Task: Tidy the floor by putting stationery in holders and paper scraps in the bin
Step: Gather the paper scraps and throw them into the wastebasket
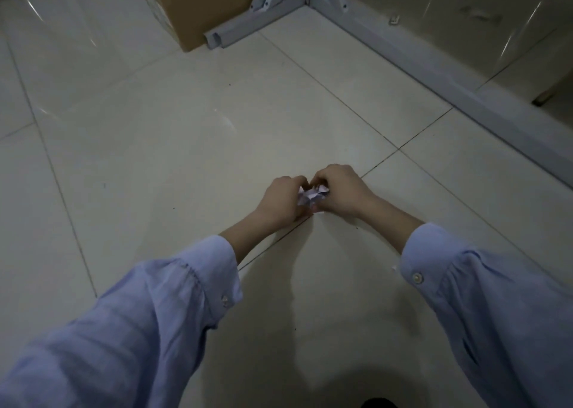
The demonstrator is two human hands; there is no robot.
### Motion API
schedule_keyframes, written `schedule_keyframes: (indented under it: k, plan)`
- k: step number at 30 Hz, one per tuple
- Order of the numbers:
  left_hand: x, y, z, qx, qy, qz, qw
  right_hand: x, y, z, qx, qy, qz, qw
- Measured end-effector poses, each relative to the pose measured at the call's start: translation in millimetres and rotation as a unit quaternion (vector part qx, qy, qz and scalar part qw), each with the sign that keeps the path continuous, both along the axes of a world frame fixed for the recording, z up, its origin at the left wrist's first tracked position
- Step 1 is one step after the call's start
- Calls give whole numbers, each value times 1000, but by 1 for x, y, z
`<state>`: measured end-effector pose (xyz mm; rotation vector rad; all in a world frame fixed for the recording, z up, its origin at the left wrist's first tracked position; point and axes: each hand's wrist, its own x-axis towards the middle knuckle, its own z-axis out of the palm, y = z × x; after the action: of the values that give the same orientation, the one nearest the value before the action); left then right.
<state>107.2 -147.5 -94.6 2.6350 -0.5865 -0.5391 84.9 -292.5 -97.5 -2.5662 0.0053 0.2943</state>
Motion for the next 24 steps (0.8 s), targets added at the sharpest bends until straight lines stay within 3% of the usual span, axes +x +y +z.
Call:
schedule_keyframes:
  k: [11, 20, 24]
  plan:
    - [-7, 0, -5, -48, -14, 13, 999, -3, 1, -10, -13, -27, 0, 1000]
    - [-5, 2, -5, -52, -38, -34, 997, -7, 2, -3, -14, -19, 22, 999]
    - [-7, 5, -8, -57, -45, -37, 997, -13, 1, -4, 28, -19, -10, 999]
